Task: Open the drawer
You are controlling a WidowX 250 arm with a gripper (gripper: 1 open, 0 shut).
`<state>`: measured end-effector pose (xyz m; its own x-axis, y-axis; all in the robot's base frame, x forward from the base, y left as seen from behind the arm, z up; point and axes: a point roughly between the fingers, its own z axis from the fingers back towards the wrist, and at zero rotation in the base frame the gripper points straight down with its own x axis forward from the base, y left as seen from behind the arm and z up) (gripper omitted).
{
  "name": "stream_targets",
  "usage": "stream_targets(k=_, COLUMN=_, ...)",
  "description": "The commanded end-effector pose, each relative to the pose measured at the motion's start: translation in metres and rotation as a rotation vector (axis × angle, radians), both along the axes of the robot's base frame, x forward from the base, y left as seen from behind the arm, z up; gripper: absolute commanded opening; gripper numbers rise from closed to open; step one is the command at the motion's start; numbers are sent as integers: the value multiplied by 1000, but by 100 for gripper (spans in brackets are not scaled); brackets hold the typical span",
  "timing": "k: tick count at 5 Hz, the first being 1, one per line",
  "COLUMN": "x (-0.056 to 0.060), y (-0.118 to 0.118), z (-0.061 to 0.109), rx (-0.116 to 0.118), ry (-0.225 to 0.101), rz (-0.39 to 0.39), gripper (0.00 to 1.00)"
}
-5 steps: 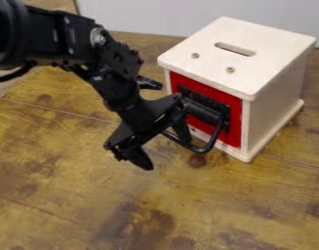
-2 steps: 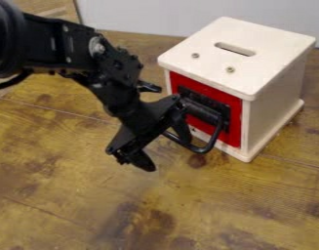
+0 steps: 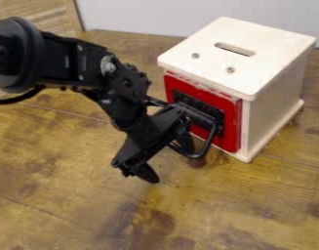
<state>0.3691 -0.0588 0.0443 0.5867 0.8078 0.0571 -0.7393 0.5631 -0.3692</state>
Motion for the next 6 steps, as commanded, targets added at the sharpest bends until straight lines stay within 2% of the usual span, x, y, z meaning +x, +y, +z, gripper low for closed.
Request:
stream_targets(k=1, x=0, y=1, z=3, rx=17, ry=-3, rz=-8, gripper=100)
stream_targets(k=6, x=0, y=6, z=8, rx=13, ry=18, rz=37, gripper=100)
